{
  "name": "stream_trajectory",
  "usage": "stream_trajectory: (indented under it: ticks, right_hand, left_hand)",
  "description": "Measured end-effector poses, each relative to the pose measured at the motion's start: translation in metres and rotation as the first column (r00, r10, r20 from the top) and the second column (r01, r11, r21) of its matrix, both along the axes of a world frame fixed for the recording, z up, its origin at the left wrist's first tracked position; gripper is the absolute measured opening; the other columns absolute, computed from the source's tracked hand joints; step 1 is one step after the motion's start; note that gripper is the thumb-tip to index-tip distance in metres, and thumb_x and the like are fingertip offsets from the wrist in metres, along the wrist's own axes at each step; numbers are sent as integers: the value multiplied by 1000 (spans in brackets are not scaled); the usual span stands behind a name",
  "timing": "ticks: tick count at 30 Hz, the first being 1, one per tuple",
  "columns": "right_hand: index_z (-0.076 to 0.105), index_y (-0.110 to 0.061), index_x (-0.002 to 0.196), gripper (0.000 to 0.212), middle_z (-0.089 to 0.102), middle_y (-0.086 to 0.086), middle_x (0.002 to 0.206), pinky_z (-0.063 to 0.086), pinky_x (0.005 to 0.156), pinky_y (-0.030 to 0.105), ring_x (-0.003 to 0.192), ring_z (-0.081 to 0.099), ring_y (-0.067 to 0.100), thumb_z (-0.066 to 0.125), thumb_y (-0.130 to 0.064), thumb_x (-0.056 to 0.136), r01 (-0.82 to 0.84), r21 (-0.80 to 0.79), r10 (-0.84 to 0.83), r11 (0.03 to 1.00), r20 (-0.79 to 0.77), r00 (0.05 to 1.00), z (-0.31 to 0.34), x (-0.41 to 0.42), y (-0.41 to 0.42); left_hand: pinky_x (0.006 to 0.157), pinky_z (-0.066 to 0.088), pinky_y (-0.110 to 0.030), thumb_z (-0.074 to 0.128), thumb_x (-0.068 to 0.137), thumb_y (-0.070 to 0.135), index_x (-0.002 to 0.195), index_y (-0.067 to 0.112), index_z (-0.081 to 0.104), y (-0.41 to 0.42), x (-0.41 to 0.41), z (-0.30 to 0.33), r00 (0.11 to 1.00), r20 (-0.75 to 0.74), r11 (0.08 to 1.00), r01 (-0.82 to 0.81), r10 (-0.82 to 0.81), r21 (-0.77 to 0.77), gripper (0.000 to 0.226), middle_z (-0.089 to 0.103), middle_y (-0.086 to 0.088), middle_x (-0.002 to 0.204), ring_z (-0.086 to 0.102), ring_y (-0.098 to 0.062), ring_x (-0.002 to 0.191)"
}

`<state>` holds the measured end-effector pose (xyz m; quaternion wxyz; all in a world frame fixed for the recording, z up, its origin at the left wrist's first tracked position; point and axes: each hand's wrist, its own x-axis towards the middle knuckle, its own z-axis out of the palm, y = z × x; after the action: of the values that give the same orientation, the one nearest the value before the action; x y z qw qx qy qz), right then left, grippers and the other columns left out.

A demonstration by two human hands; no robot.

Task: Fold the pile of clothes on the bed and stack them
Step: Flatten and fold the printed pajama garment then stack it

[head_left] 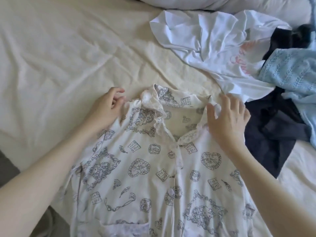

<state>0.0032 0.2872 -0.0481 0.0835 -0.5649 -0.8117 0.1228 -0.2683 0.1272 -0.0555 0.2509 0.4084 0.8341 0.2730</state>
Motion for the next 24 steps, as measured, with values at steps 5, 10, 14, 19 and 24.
stream_trajectory:
  ticks: [5,10,14,19,24]
  right_hand:
    - [49,-9,136,47,36,17,149,9,115,54,141,27,34,48,-33,96,-340,1,339,941,-35,940,8,-44,-87]
    - [49,-16,137,51,35,14,150,12,113,57,141,27,33,34,-40,95,-631,-161,642,759,21,766,-10,-85,-165]
    - [20,-24,151,58,1,3,157,-13,114,45,147,0,25,32,-47,99,-568,-305,609,764,50,792,-39,-90,-171]
    - [17,-24,151,59,6,6,157,-8,116,45,145,-2,20,29,-47,98,-558,-275,605,783,132,785,-53,-92,-173]
    - [13,-21,151,62,3,6,156,-11,117,43,145,-4,19,15,-50,95,-544,-257,595,799,207,777,-58,-92,-174]
  left_hand:
    - [78,38,-25,56,93,19,107,17,64,-91,-36,12,978,-2,964,-204,207,-171,16,65,-2,96,57,-15,83]
    - [58,35,-20,63,88,28,73,18,58,-144,-42,15,976,128,904,-109,176,-412,19,55,4,64,47,-13,60]
    - [54,35,-22,53,95,11,68,15,48,-155,-56,23,917,272,944,-228,291,-240,27,47,7,51,41,-1,46]
    - [56,33,-12,61,90,18,77,20,57,-134,-80,43,954,-17,954,-299,300,31,14,56,-13,67,44,-13,58]
    - [71,45,-19,45,99,28,91,21,64,-139,-92,40,926,132,935,-349,354,-57,21,67,-4,91,58,-1,73]
